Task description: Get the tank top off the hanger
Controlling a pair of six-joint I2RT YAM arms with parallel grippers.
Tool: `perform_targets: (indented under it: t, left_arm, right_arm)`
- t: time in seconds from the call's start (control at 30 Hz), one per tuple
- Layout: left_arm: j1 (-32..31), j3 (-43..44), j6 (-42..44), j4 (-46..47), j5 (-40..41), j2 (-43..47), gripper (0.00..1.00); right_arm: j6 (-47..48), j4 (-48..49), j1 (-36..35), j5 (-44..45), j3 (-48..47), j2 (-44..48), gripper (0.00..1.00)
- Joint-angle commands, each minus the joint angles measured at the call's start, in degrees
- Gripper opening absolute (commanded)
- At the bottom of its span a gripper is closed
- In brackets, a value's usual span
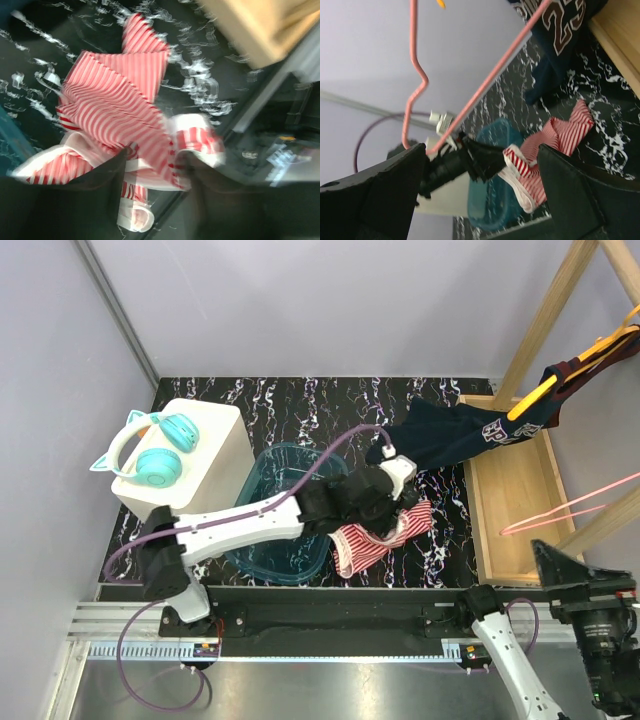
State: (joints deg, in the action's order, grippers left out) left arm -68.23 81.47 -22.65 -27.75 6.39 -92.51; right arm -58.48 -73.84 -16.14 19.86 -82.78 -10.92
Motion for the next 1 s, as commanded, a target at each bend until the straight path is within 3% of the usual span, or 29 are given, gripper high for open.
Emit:
perform_targets:
  t: [0.0, 0.1, 0.2, 0.37, 0.53, 0.83, 0.93, 0.97]
  left_arm:
    - [-1.03, 4.57, 7.01, -6.42, 11.15, -7.41, 0.70]
    - [-3.40, 3.70, 9.55, -7.93, 17.57, -11.11, 0.92]
    - [-6.91, 2.64, 10.79, -8.98, 24.77, -14.27, 0.99]
    - [-8.06, 3.96, 5.44, -10.84, 25.95, -19.27, 0.99]
    - [-7.02, 8.51, 7.96, -12.07, 29.82, -24.55, 0.99]
    - [0.99, 8.00, 9.21, -13.21, 11.64, -28.07, 0.99]
    - [0.99, 8.35, 9.12, -12.86, 4.96, -29.57, 0.87]
    - [0.99, 8.53, 8.95, -12.42, 2.16, -30.09, 0.79]
  right_arm:
    - [8.29, -4.29, -0.21, -11.68, 2.18, 2.39, 1.00]
    - [8.73, -5.17, -0.21, -14.40, 3.85, 4.15, 1.00]
    - [8.65, -6.22, -0.21, -16.86, 5.35, 5.47, 1.00]
    - [7.50, -7.45, -0.21, -19.06, 7.11, 7.57, 1.00]
    - [7.15, -8.95, -0.21, -19.42, 7.72, 8.72, 1.00]
    - [6.71, -11.85, -0.21, -18.89, 6.05, 9.86, 1.00]
    - [6.36, -11.76, -0.21, -18.89, 6.41, 9.95, 1.00]
    - [6.27, -11.67, -0.21, -18.98, 6.41, 9.95, 1.00]
